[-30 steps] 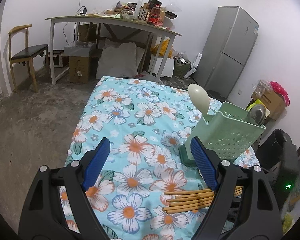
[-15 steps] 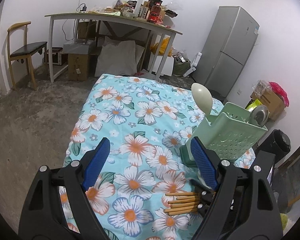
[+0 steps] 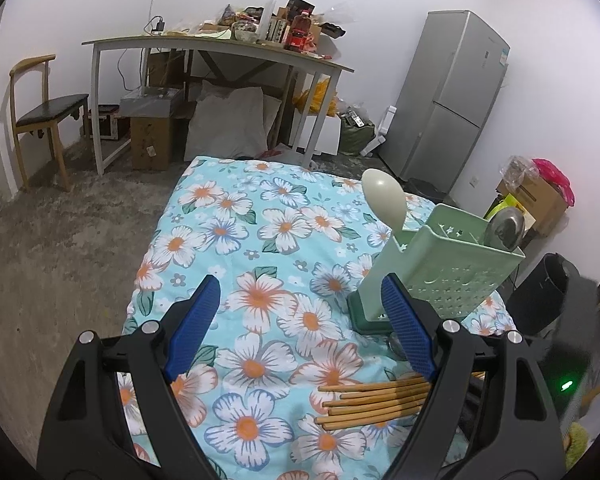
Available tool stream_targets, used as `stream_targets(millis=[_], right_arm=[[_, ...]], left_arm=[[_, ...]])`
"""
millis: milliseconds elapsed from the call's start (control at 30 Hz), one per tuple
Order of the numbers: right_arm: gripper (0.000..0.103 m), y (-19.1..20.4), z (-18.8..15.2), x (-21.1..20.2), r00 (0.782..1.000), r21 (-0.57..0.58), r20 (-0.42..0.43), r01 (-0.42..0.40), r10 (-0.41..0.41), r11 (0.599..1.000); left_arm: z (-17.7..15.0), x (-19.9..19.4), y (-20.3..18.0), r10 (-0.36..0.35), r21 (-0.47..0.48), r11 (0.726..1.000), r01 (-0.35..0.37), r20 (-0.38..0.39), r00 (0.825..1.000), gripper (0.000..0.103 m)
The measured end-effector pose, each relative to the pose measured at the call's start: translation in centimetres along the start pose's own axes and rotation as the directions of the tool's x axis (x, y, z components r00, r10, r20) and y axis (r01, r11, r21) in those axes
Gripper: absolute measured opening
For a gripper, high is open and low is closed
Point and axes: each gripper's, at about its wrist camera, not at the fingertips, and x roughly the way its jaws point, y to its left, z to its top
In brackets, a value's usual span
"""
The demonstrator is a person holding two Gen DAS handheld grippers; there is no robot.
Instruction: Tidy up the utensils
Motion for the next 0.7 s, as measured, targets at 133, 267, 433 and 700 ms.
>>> stream_targets(millis=[133,267,433,700], right_arm=[[0.005,-1.7,0.3,-2.2,0.999,0.063,0.041,-0.032,0.029,0.998],[0.004,-4.4,0.6,-4.7,0.995,0.144,0.099,-0.045,0.031,0.988],[0.002,-9.1,0.3,-7.9,0.987,0.274,0.158,-0.087,0.044,0.958],[0.002,-12.6,-0.2,-9.9,0.981,0.367,0.192,-0.113,0.043,0.923]], left_arm=[[0.0,-0.2,-0.4,-0.001,0.010,1.000,0.001,0.001,1.000,0.078],[-0.2,-0.2,-0.8,-0.006,0.018,1.000,0.006,-0.004,1.000,0.078],[-1.0,0.2,-2.3,-0.053,0.046,0.997,0.054,-0.031,0.998,0.078],[-2.9,2.9,-5.2,-0.274,0.021,0.960,0.279,-0.130,0.953,0.073]])
